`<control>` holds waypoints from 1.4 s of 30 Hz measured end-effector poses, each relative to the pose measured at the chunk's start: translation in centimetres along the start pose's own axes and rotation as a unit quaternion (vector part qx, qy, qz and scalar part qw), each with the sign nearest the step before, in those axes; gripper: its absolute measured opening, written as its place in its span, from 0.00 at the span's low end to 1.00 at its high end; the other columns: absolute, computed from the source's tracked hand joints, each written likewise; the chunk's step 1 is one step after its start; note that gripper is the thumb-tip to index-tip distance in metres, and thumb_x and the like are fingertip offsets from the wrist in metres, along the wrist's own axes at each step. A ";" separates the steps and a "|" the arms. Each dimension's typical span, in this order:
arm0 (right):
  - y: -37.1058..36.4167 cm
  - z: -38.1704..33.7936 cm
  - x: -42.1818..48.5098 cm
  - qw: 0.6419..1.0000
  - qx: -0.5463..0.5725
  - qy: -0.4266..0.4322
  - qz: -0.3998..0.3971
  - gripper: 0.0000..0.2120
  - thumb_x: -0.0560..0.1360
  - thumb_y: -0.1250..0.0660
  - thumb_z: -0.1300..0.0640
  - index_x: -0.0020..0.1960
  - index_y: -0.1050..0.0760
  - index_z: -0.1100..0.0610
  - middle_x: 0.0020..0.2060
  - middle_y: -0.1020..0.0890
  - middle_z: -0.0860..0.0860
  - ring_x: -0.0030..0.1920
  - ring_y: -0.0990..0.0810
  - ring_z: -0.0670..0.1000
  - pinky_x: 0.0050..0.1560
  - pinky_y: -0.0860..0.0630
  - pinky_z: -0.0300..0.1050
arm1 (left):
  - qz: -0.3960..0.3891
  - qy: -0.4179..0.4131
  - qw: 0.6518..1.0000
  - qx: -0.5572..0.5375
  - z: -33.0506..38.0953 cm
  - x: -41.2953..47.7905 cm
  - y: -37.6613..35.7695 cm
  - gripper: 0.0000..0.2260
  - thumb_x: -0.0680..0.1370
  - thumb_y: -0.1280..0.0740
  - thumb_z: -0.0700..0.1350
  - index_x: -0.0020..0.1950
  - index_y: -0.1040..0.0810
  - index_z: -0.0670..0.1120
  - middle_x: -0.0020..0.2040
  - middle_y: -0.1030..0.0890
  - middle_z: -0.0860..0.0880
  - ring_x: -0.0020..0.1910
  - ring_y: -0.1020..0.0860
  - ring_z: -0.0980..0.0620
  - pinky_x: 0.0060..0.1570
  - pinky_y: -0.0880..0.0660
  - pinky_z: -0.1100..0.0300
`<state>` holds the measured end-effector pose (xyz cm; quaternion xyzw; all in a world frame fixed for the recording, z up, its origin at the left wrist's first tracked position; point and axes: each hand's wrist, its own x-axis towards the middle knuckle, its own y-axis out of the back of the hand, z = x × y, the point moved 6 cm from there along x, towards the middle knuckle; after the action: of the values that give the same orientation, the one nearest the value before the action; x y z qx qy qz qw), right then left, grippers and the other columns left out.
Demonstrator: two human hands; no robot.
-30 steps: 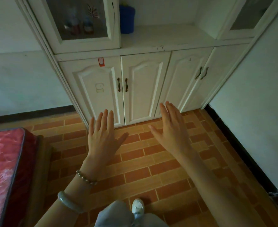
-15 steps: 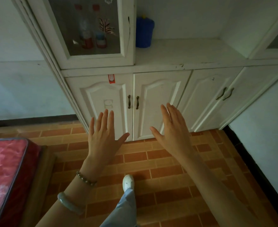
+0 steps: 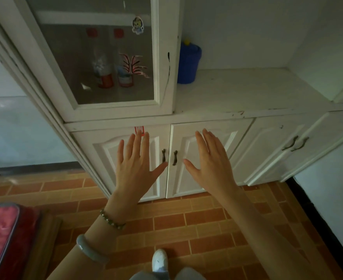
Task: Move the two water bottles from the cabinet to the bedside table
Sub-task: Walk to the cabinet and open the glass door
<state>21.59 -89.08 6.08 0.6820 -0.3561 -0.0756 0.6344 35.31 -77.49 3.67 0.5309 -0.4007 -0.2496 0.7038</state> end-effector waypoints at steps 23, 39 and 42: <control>1.8 1.2 10.9 0.996 0.016 0.073 0.043 0.36 0.71 0.35 0.42 0.70 0.38 0.63 0.68 0.33 0.63 0.68 0.35 0.63 0.66 0.41 0.57 | 0.087 0.013 0.995 0.047 -0.3 9.3 3.8 0.40 0.72 0.47 0.70 0.73 0.41 0.41 0.73 0.37 0.40 0.72 0.40 0.40 0.70 0.49 0.42; 18.7 0.6 22.0 0.957 0.013 0.146 0.251 0.36 0.71 0.32 0.45 0.70 0.40 0.65 0.68 0.34 0.64 0.68 0.36 0.63 0.67 0.41 0.57 | 0.325 -0.017 0.939 0.113 3.3 22.4 22.4 0.37 0.75 0.46 0.66 0.73 0.43 0.39 0.72 0.38 0.38 0.71 0.39 0.39 0.70 0.46 0.40; 22.1 0.5 23.6 0.947 0.022 0.156 0.279 0.37 0.71 0.32 0.46 0.71 0.42 0.63 0.70 0.36 0.63 0.70 0.39 0.61 0.69 0.43 0.54 | 0.349 -0.019 0.929 0.126 4.1 24.3 25.1 0.37 0.75 0.45 0.65 0.73 0.44 0.39 0.73 0.39 0.38 0.72 0.41 0.39 0.70 0.46 0.40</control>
<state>30.11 -101.92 34.51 0.5729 -0.4300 0.2195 0.6624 43.54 -90.77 35.16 0.4371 -0.6023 0.0537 0.6658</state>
